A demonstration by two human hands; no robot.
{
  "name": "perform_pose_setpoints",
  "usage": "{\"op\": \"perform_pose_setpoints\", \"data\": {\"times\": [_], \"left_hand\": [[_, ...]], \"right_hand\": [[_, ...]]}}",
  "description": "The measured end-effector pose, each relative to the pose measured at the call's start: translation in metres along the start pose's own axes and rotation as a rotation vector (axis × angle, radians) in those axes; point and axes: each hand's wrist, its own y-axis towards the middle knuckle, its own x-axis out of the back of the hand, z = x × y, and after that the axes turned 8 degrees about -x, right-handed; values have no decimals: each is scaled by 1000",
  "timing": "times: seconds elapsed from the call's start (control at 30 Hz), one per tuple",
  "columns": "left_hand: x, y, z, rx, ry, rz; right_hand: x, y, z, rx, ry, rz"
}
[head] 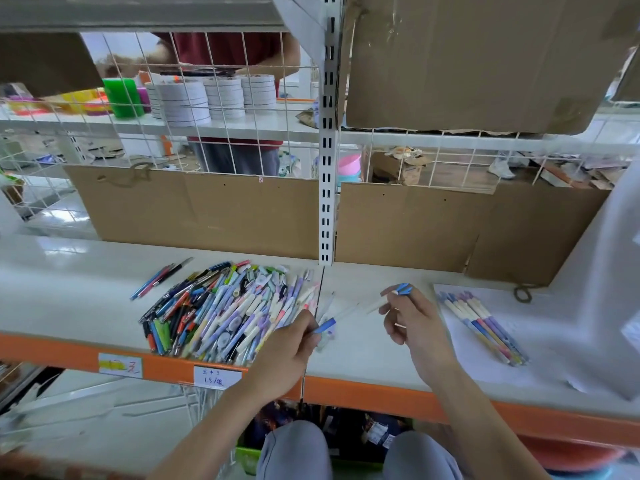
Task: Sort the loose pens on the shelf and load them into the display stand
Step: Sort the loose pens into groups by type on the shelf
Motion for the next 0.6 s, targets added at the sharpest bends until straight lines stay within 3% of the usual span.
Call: {"op": "perform_pose_setpoints", "data": {"times": [0.2,0.4,0.6], "left_hand": [[-7,1,-7,-34,-81,-11],[-11,3,-17,-67,-218,-30],[-32,21,-30,-63,-114,-177]], "right_hand": [[11,0,4,68,1,-67],[1,-6,-5,30,-143,97],[-12,-2,-8,51,-36,-75]]}}
